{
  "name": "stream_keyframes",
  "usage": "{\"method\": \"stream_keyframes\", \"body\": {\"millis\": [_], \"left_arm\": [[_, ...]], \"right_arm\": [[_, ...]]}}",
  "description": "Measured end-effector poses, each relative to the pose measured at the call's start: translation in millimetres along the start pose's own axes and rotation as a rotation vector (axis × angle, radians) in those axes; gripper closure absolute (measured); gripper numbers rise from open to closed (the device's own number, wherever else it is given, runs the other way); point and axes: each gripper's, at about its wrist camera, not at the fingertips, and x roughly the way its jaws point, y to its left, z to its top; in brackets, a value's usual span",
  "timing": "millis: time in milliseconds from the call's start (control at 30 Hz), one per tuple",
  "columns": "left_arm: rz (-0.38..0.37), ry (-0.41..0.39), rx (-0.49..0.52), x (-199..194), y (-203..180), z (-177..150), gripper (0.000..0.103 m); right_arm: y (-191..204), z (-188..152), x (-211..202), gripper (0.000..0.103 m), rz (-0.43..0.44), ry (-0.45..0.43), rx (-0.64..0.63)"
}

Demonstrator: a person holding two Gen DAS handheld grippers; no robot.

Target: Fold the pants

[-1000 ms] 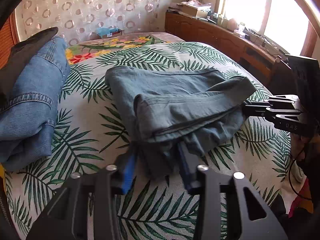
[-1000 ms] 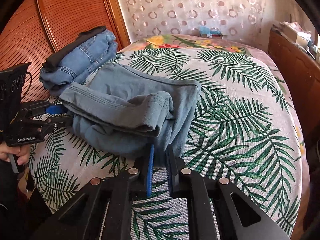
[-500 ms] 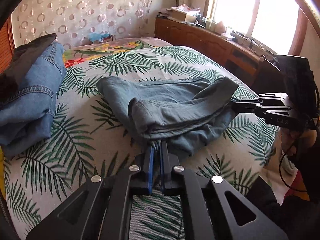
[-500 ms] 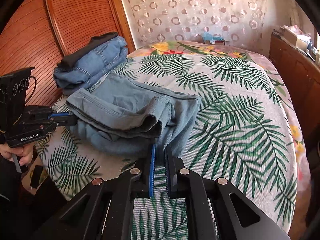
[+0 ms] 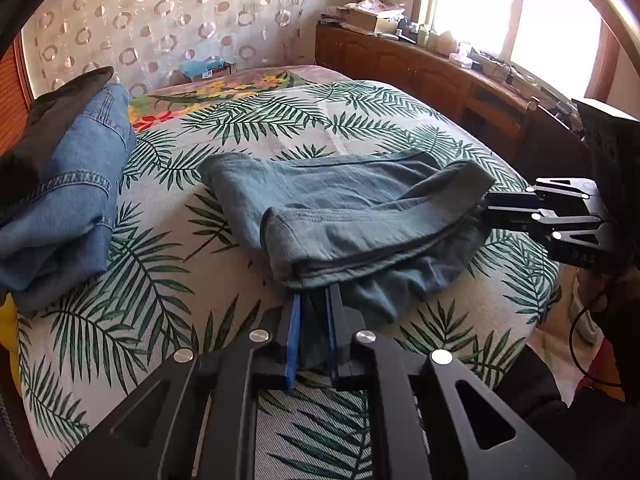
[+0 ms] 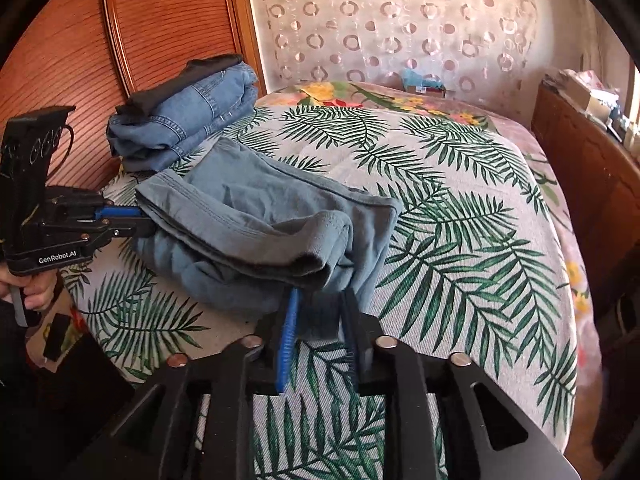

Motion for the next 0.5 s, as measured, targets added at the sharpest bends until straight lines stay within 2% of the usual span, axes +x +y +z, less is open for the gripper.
{"method": "stream_keyframes", "body": {"millis": [233, 500], "left_arm": [[0.017, -0.002, -0.004, 9, 5, 16, 0.089], [0.045, -0.016, -0.065, 22, 25, 42, 0.089]], "right_arm": [[5, 17, 24, 0.075, -0.035, 0.024, -0.057], [-14, 44, 20, 0.075, -0.07, -0.1, 0.038]]}}
